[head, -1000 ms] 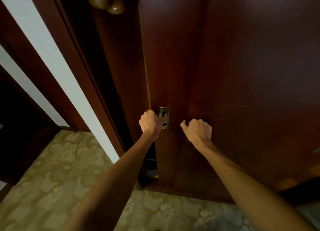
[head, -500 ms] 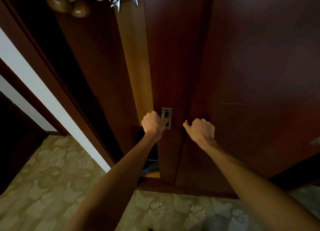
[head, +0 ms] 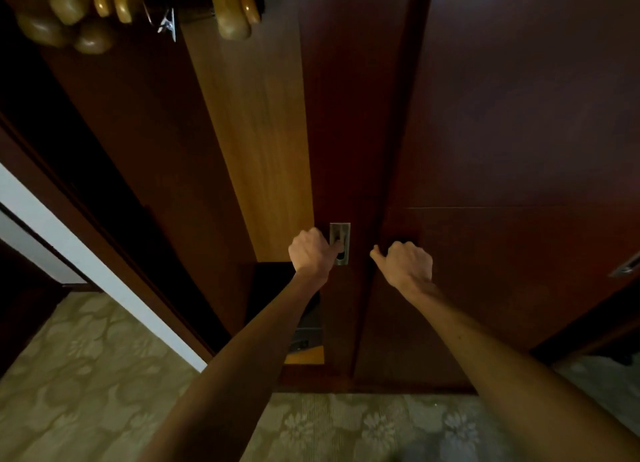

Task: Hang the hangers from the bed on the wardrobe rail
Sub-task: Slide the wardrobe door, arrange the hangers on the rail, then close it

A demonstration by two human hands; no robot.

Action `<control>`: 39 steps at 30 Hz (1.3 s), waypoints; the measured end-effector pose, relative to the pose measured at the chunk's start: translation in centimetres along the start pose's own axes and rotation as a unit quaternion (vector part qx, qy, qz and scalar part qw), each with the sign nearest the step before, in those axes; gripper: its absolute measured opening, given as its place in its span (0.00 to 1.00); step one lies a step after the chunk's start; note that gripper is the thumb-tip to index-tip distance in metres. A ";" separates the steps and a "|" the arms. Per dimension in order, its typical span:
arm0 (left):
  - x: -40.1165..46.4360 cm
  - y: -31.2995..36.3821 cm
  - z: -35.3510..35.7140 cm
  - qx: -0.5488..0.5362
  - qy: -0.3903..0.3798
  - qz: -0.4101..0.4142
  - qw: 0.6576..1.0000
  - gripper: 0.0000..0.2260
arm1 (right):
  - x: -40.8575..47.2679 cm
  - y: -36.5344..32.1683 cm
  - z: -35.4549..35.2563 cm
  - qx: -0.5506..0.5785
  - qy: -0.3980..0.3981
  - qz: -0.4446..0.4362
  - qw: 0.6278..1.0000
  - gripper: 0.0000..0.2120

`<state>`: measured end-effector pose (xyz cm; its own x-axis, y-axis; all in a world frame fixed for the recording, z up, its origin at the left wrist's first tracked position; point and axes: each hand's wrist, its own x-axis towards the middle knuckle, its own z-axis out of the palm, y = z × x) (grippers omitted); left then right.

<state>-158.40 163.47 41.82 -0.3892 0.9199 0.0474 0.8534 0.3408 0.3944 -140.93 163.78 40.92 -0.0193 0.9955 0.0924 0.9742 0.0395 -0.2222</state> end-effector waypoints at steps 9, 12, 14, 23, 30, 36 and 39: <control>-1.3 4.8 2.5 -0.006 0.007 0.017 1.000 0.20 | 0.6 5.5 -0.9 -0.002 0.003 0.013 1.000 0.28; -1.9 6.2 3.0 -0.007 0.003 0.021 1.000 0.23 | 1.0 6.6 -1.2 -0.002 -0.003 0.002 1.000 0.29; -2.2 7.3 3.3 -0.004 -0.006 0.026 1.000 0.23 | 1.2 6.4 -1.2 -0.001 -0.011 -0.006 1.000 0.29; -2.3 10.3 4.5 0.060 -0.001 0.067 0.996 0.22 | 1.3 7.0 -1.3 -0.033 0.007 -0.018 0.999 0.28; -2.4 10.5 4.8 0.054 0.006 0.058 0.997 0.22 | 1.3 6.9 -1.2 -0.030 0.007 -0.022 0.999 0.29; -2.9 10.0 3.5 0.065 -0.028 0.073 0.995 0.22 | 1.0 6.3 -1.0 -0.026 0.002 -0.019 0.999 0.28; -2.3 8.5 2.9 0.057 -0.041 0.088 0.994 0.20 | 0.8 5.8 -1.2 0.006 -0.006 -0.016 1.000 0.25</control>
<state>-149.30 164.83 42.39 -0.2049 0.9783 0.0298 0.9412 0.1886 0.2804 -135.01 164.73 40.89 -0.0533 0.9948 0.0872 0.9705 0.0722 -0.2302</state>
